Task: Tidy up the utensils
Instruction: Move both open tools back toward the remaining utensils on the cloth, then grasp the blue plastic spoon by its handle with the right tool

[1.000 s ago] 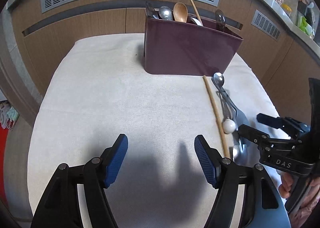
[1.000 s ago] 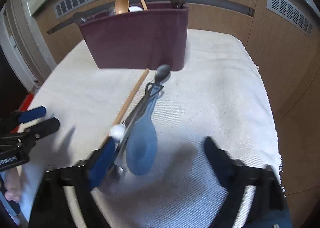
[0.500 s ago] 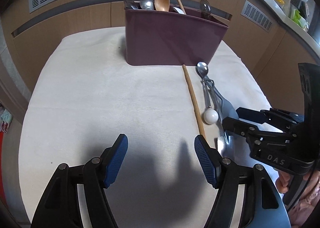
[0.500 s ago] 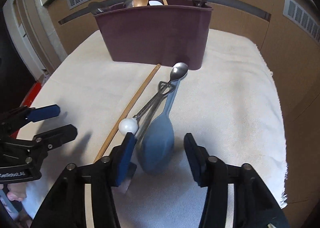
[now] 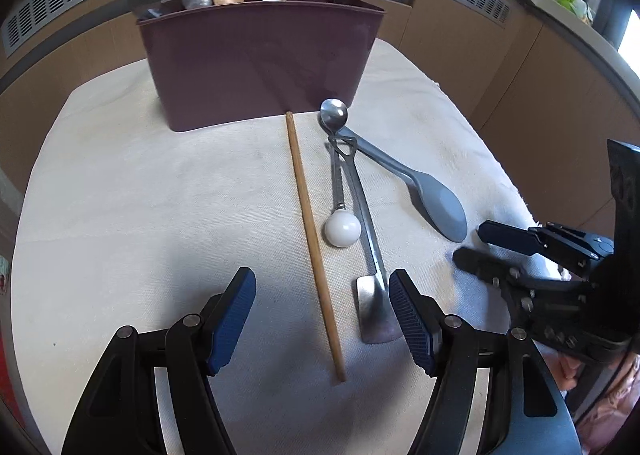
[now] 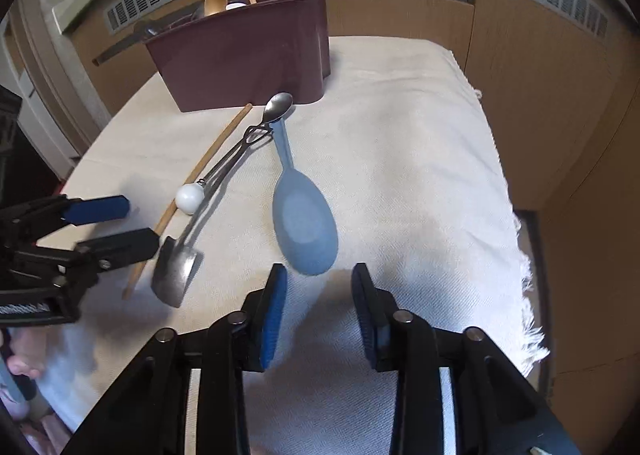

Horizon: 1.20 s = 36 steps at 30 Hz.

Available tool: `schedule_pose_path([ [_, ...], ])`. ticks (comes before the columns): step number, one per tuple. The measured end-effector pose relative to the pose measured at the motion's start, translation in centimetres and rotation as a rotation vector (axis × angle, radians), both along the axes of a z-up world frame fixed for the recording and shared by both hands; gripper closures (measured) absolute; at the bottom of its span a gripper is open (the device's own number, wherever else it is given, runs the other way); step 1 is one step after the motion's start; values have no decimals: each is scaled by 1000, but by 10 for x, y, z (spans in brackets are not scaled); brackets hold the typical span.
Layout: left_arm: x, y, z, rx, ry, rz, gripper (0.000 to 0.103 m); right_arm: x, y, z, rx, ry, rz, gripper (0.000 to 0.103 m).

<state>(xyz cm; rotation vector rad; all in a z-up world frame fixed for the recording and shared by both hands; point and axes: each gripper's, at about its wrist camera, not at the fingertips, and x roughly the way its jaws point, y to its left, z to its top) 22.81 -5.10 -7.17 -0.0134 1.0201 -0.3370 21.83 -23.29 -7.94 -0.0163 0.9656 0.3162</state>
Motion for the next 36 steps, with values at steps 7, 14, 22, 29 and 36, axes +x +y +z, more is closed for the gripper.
schedule_pose_path([
  [7,6,4,14,80,-73,18,33,-3,7,-3,124,32,48,13],
  [14,15,25,26,87,-112,71,33,-4,13,-5,155,51,24,0],
  [22,14,38,26,73,-114,100,33,-6,18,-4,71,6,9,1],
  [29,12,44,23,58,-99,125,33,16,25,22,-82,-193,-6,0],
  [36,9,53,19,54,-87,141,33,73,40,7,-110,-90,78,37],
])
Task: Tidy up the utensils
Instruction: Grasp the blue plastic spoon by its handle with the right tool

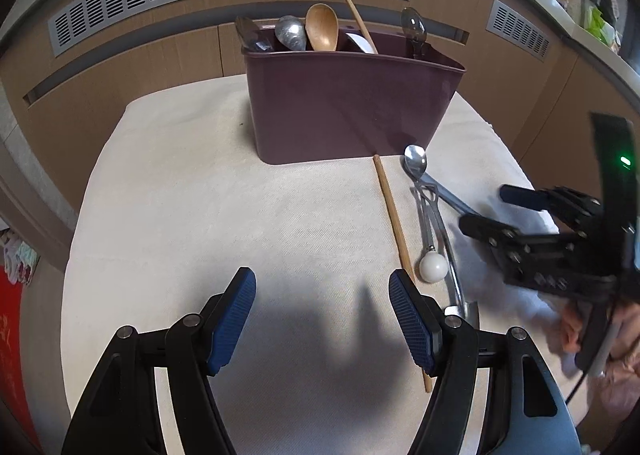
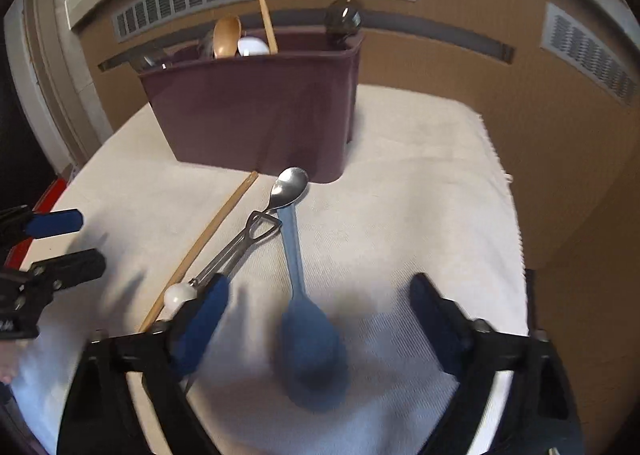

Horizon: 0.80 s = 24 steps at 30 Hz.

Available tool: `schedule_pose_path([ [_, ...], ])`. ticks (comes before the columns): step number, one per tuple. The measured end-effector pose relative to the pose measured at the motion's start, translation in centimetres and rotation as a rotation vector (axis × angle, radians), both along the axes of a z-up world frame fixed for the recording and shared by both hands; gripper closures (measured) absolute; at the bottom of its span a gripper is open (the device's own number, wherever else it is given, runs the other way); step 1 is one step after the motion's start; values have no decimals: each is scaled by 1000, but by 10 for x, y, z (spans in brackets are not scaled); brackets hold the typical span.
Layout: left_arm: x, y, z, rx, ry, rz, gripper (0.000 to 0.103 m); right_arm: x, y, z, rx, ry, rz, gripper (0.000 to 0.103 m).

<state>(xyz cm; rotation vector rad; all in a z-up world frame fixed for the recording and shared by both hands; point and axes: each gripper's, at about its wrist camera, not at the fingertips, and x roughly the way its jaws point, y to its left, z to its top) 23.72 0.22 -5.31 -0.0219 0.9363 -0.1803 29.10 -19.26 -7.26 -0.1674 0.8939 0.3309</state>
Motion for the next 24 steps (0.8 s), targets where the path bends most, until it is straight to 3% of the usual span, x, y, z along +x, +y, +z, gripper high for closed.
schedule_pose_path([
  [2,-1,5,-1,-2,3,11,33,11,4,-8,-4,59,32,52],
  [4,-1,9,-2,-8,8,18,33,11,8,-5,-46,37,51,61],
  [6,-1,10,-3,-20,15,18,33,7,10,-4,-67,31,75,90],
  [9,2,5,-3,-43,26,1,33,-1,2,-3,-66,30,49,93],
  [14,3,-19,1,-22,20,-60,33,-20,-37,3,144,130,-11,96],
  [18,10,-42,4,-22,19,-112,33,-38,-58,1,253,194,-37,96],
  [24,18,-81,1,46,19,-251,33,-57,-73,-7,291,216,-78,96],
])
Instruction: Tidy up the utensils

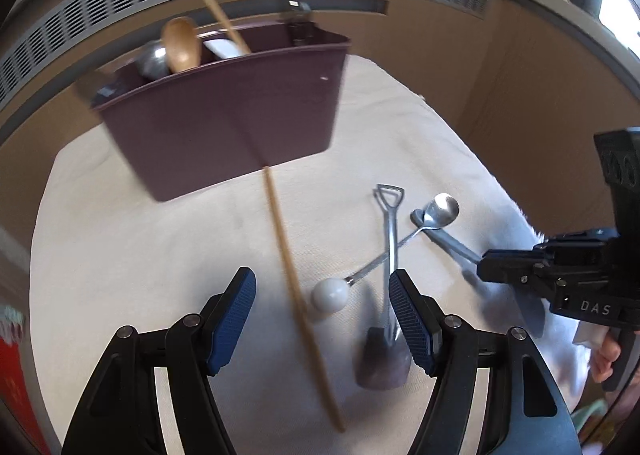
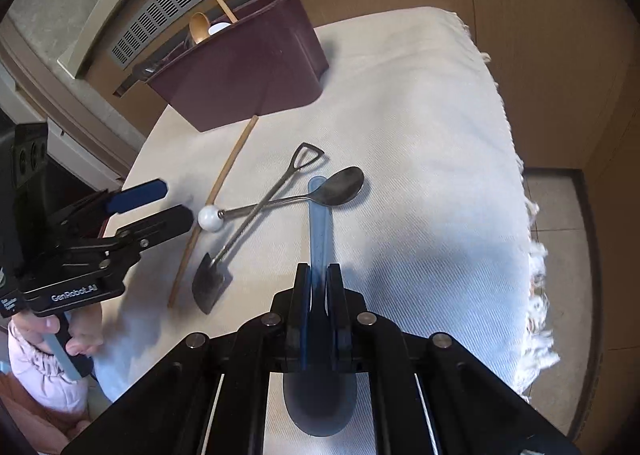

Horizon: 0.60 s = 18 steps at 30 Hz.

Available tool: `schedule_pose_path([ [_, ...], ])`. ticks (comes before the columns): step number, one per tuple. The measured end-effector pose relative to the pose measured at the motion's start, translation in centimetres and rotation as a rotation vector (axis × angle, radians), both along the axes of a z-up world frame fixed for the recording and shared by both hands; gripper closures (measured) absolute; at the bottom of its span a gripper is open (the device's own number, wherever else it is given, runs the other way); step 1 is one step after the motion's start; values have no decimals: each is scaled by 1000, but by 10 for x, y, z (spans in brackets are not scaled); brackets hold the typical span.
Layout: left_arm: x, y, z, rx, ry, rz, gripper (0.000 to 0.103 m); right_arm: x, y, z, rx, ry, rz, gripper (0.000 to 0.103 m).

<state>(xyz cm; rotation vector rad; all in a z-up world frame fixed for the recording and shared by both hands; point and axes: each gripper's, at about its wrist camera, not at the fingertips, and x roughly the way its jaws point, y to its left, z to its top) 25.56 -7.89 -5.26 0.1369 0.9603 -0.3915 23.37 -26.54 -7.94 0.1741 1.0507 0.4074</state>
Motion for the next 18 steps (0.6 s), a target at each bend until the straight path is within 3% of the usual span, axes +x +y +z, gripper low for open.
schedule_pose_path([
  [4,4,-20,-5,26,19,-115,34,-7,-9,1,-9,-13,-14,96],
  [9,17,-37,-13,60,39,-168,38,-14,-11,3,-29,-38,-32,96],
  [12,23,-47,-21,54,80,-190,63,-17,-11,3,-67,-53,-46,96],
  [13,25,-48,-24,49,94,-189,76,-17,-11,3,-68,-54,-45,96],
  [17,20,-35,-20,21,90,-161,93,-22,-9,7,-62,-65,-28,93],
  [18,16,-26,-19,12,91,-146,93,-23,-7,11,-68,-80,-23,93],
])
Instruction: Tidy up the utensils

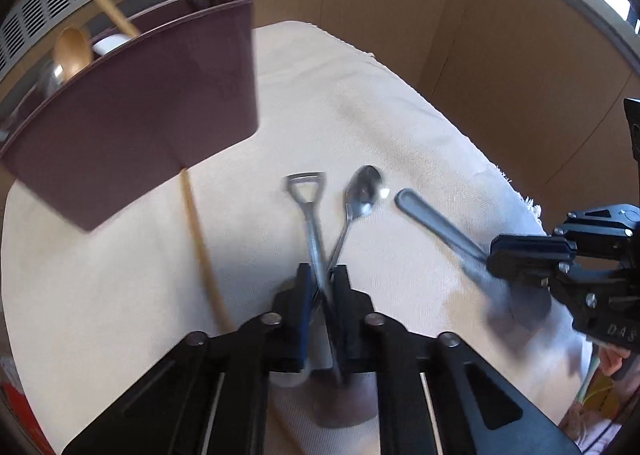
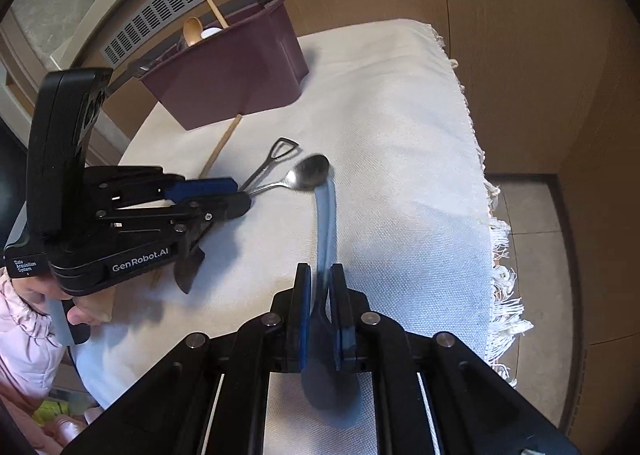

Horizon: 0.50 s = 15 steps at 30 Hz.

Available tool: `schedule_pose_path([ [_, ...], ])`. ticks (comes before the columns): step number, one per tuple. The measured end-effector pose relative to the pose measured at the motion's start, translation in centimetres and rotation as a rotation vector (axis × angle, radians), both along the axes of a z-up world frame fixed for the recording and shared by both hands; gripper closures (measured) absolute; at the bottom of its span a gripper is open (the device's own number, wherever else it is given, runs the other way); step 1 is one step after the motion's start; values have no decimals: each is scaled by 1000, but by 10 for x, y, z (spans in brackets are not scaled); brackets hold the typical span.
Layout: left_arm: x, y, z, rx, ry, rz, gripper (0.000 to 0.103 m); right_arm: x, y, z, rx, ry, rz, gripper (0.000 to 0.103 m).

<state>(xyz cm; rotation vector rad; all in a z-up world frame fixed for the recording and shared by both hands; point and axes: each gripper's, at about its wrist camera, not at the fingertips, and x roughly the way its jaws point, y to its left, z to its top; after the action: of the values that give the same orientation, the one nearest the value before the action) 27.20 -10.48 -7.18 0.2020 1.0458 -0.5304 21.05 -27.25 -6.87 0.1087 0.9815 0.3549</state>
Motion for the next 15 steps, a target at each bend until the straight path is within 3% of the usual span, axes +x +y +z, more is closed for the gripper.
schedule_pose_path([
  [7,-35,73,4,49,-38,166,93,3,20,-1,-131,-22,38,90],
  [11,-45,99,6,0,-4,203,92,13,22,-10,-187,-9,17,76],
  [14,-47,107,10,-23,-3,219,91,16,29,-11,-228,-26,17,76],
  [15,-46,108,10,-30,-3,221,91,15,34,-12,-278,-45,22,87],
])
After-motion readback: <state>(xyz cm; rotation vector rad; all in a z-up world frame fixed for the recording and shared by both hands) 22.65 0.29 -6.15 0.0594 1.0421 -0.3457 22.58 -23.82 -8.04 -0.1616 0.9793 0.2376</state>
